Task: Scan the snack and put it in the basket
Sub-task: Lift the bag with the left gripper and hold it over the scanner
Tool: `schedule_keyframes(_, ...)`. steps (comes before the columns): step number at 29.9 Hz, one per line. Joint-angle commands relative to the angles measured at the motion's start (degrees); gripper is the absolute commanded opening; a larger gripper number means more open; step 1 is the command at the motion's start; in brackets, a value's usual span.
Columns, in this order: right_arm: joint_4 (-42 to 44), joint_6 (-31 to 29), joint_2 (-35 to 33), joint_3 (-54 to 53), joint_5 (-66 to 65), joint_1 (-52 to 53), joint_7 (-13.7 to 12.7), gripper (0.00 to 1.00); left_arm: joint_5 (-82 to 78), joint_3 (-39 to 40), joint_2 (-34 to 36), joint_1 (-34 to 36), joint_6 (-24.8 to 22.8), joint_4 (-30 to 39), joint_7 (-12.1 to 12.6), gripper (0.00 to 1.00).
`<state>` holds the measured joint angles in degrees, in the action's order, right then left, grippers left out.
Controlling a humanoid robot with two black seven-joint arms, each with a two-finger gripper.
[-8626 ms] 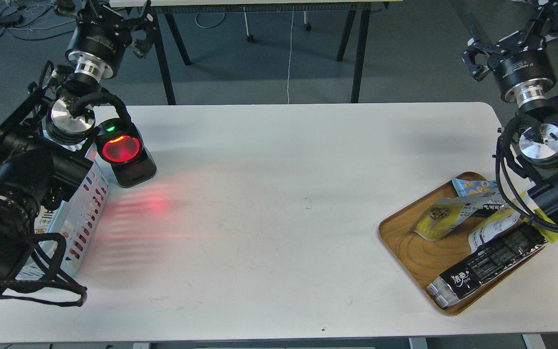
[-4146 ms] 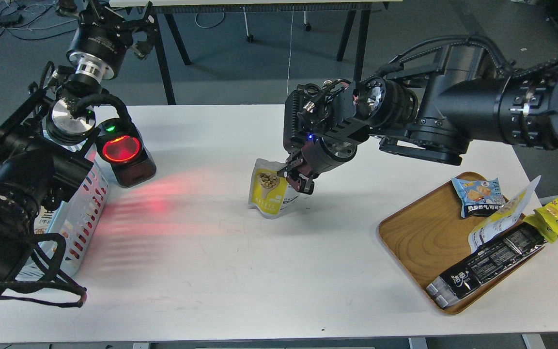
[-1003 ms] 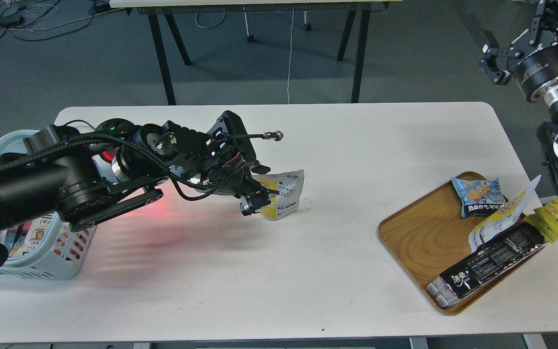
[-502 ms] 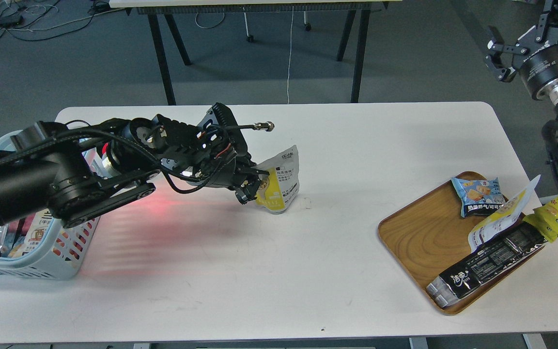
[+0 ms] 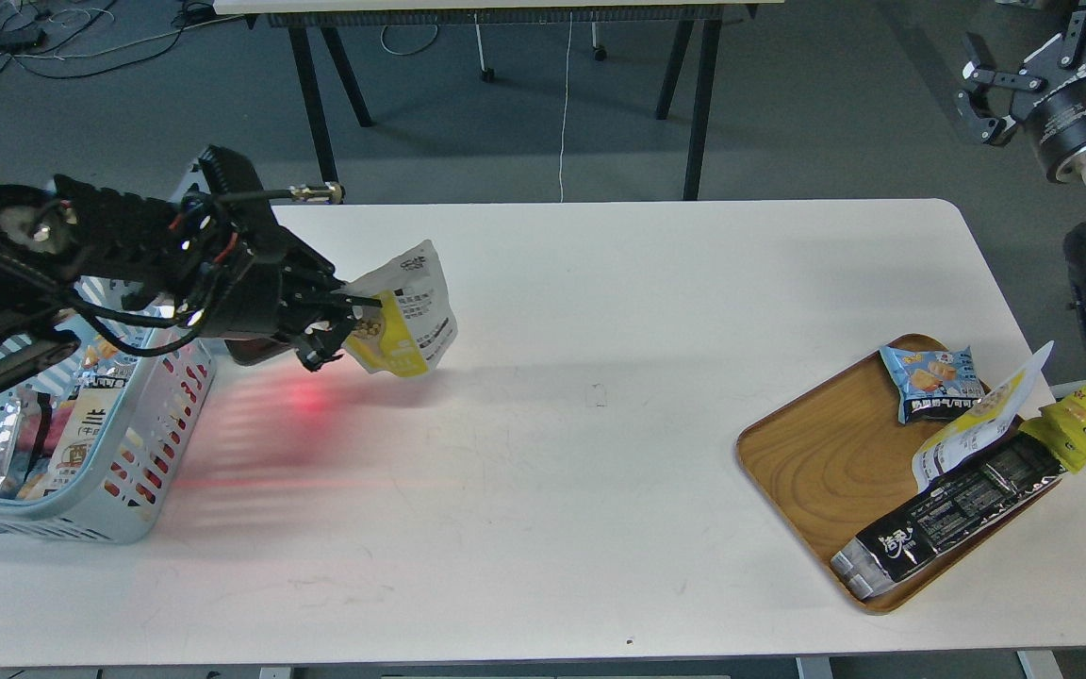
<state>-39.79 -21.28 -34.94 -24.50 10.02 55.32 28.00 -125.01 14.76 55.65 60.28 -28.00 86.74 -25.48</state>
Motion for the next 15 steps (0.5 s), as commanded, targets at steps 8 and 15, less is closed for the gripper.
schedule_keyframes(8, -0.1, -0.1, -1.3, -0.2, 0.0, 0.0, 0.0, 0.97, 0.0, -0.6, 6.3, -2.1, 0.0, -0.4, -2.1, 0.0)
schedule_keyframes(15, -0.1, -0.1, -1.1, -0.9, 0.0, 0.0, 0.0, 0.97, 0.0, -0.1, 8.2, -3.6, 1.5, -0.8, -2.2, 0.0)
